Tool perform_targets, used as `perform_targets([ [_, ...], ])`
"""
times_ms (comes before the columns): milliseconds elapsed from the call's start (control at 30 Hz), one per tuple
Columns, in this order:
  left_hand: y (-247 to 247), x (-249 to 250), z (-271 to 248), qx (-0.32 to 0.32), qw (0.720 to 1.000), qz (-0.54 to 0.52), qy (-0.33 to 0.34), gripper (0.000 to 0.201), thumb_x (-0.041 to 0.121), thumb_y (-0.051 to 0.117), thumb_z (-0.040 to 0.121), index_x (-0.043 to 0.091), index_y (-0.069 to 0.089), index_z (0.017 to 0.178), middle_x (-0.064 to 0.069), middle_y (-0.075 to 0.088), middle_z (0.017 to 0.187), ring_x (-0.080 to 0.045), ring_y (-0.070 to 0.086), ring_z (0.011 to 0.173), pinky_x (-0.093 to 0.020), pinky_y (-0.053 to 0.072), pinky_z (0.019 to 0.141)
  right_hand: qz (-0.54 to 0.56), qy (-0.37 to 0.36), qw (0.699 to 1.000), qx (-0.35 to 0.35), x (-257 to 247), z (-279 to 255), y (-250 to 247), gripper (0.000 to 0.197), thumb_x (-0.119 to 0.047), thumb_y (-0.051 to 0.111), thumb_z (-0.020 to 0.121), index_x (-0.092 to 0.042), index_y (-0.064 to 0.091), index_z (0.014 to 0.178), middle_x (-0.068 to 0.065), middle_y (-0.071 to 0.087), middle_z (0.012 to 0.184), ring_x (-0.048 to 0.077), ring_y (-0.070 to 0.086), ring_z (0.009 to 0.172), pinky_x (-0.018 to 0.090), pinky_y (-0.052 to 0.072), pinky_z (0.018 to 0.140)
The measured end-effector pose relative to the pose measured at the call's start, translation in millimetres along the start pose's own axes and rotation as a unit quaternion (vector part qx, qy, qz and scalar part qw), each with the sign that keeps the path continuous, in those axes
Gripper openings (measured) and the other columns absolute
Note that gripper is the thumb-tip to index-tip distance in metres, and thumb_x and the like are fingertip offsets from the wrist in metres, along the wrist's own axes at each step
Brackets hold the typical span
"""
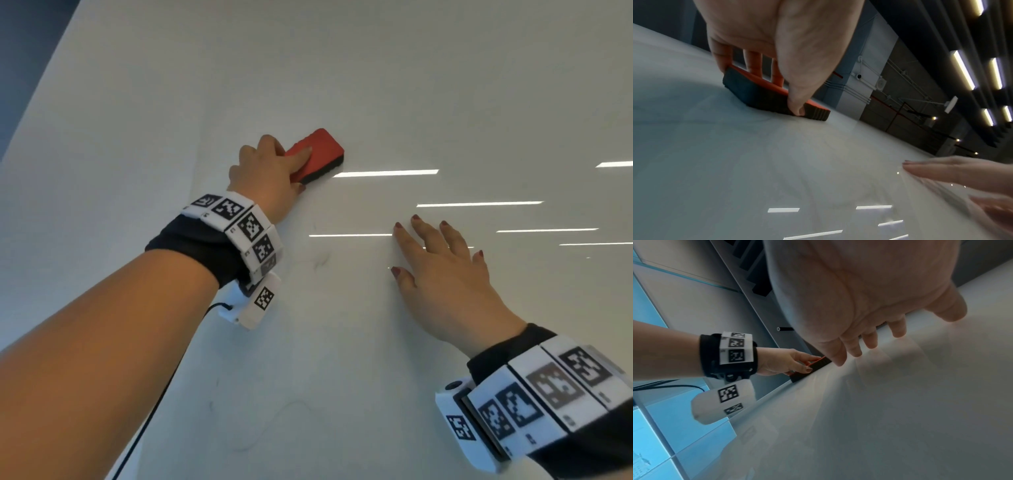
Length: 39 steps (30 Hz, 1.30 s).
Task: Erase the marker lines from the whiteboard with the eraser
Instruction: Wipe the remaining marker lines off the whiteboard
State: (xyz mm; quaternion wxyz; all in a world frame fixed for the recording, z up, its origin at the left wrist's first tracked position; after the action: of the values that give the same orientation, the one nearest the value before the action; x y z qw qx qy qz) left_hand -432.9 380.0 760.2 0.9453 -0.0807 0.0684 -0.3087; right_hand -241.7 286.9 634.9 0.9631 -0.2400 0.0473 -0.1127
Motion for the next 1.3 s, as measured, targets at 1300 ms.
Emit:
perform_targets([
  [1300,1.8,-67.6,-66.4,-0.014,0.999,-0.012,-0.029,0.055,0.04,0.054,0.092,0.04,0.033,0.143,-0.008,0.036,0.134,-0.033,0.034,0.118,-0.044,0.034,0.097,-0.01,-0.013,1.0,-0.01,-29.3,-36.0,30.9,0.061,-0.036,0.031,0.1,-0.036,-0.003,0.151,-0.01,-0.011,0.159,0.02,-0.013,0.145,0.053,0.004,0.115],
])
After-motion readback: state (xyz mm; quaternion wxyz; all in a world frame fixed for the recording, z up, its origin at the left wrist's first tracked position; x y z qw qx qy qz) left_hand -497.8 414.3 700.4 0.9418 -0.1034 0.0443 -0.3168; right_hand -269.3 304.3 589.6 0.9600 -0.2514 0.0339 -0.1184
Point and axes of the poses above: each hand's wrist, its own z-axis towards the middle knuckle, its own y-axis out of the palm, x = y × z, the point moved 4 cm from there along z, towards the middle knuckle
